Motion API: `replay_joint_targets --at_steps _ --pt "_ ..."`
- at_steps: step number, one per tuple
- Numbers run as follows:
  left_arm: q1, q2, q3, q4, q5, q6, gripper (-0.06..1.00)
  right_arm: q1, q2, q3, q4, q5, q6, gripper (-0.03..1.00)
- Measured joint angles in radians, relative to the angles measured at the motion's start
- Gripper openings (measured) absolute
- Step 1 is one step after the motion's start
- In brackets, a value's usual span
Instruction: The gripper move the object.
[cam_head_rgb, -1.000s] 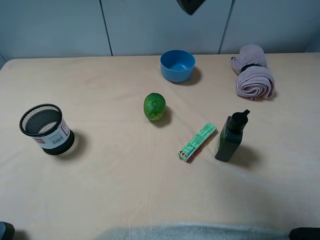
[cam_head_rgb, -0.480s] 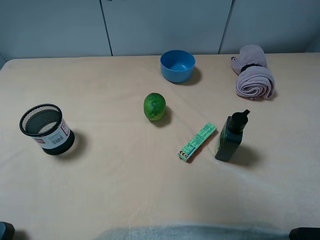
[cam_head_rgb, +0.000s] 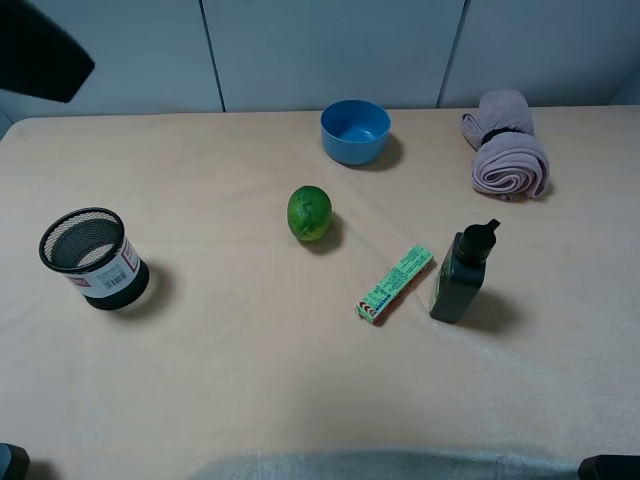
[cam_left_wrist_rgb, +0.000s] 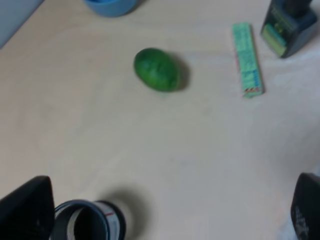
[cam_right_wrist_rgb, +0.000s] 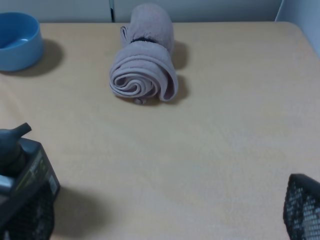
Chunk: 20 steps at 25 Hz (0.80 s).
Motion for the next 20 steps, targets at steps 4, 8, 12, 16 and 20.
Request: replay_joint_targets --at_steps 4,8,12,16,20 --pt "0.093 -0.051 0.061 0.001 0.0 0.0 0.94 0.0 0.0 0.0 0.0 0.0 0.0 0.69" --pt "0.216 -0.116 0.122 -0.021 0.0 0.0 0.94 0.0 0.0 0.0 0.0 0.0 0.0 0.69" --pt "0.333 -0.215 0.205 -0.057 0.0 0.0 0.94 0.0 0.0 0.0 0.0 0.0 0.0 0.69" --pt "0.453 -0.339 0.308 -0.063 0.0 0.001 0.94 0.0 0.0 0.0 0.0 0.0 0.0 0.69" --pt "0.577 -0.478 0.427 -0.082 -0.003 0.001 0.94 0.0 0.0 0.0 0.0 0.0 0.0 0.69"
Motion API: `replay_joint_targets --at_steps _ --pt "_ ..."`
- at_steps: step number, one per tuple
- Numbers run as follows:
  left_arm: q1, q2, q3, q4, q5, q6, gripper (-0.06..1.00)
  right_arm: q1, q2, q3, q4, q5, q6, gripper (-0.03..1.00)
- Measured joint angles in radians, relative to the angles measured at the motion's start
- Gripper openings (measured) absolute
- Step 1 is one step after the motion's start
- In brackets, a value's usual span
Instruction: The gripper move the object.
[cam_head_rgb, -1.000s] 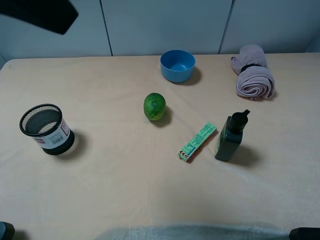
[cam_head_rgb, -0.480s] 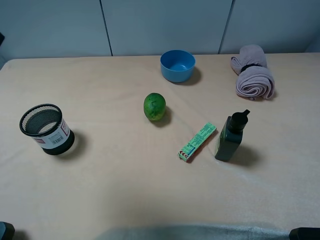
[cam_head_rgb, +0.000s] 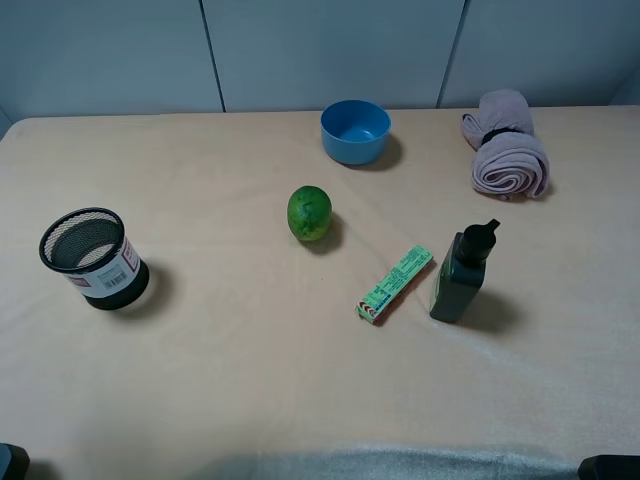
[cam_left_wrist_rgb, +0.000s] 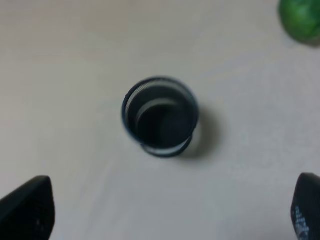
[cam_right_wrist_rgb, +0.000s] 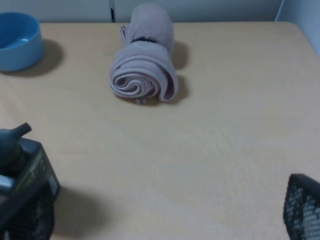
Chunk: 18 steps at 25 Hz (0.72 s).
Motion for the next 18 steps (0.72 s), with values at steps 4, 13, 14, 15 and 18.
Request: replay_joint_targets --at_steps 4,13,14,15,18 --pt "0.121 -0.147 0.12 -0.004 -0.027 0.0 0.94 0.0 0.0 0.0 0.0 0.0 0.0 0.69" --pt "0.364 -0.423 0.308 -0.005 -0.058 0.032 0.94 0.0 0.0 0.0 0.0 0.0 0.0 0.69" --pt "0.387 -0.447 0.328 -0.005 -0.062 0.043 0.94 0.0 0.0 0.0 0.0 0.0 0.0 0.69" --pt "0.406 -0.466 0.343 -0.006 -0.065 0.055 0.94 0.0 0.0 0.0 0.0 0.0 0.0 0.69" --pt "0.432 -0.526 0.374 -0.018 -0.09 0.099 0.94 0.0 0.0 0.0 0.0 0.0 0.0 0.69"
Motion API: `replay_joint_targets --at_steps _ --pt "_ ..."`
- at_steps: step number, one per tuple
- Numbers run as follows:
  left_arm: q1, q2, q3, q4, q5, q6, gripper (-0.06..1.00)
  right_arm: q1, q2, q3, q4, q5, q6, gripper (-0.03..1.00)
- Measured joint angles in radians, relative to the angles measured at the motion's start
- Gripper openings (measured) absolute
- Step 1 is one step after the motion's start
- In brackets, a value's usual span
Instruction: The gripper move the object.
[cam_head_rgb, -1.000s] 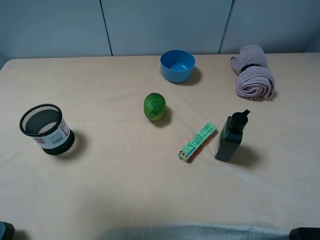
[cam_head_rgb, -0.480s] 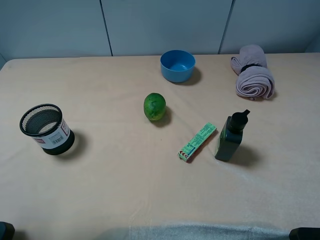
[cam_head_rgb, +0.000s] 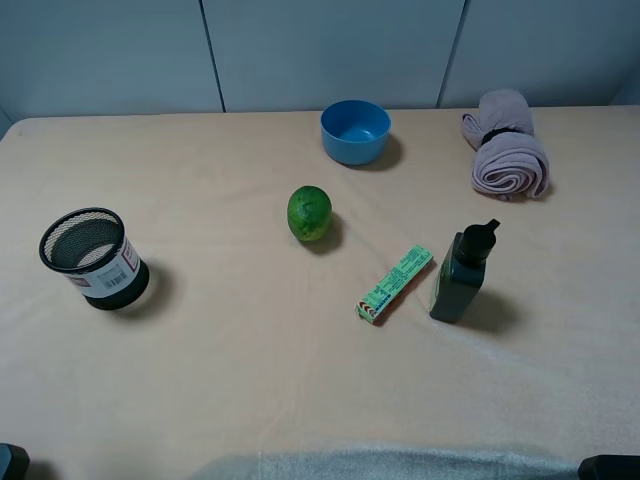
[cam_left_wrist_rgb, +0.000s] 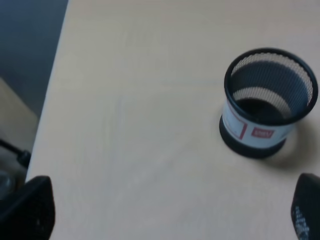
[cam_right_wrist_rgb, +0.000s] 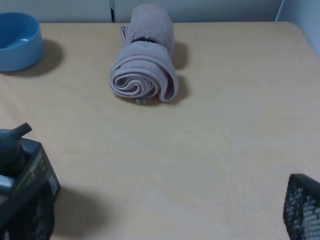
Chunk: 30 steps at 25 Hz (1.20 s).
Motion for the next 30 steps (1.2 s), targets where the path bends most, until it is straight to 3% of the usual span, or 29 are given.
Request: replay_joint_targets --at_steps 7,30 --pt "0.0 -0.044 0.005 -0.011 -0.009 0.05 0.94 0.0 0.0 0.0 0.0 0.0 0.0 0.69" --pt "0.0 -0.044 0.005 -0.011 -0.009 0.054 0.94 0.0 0.0 0.0 0.0 0.0 0.0 0.69"
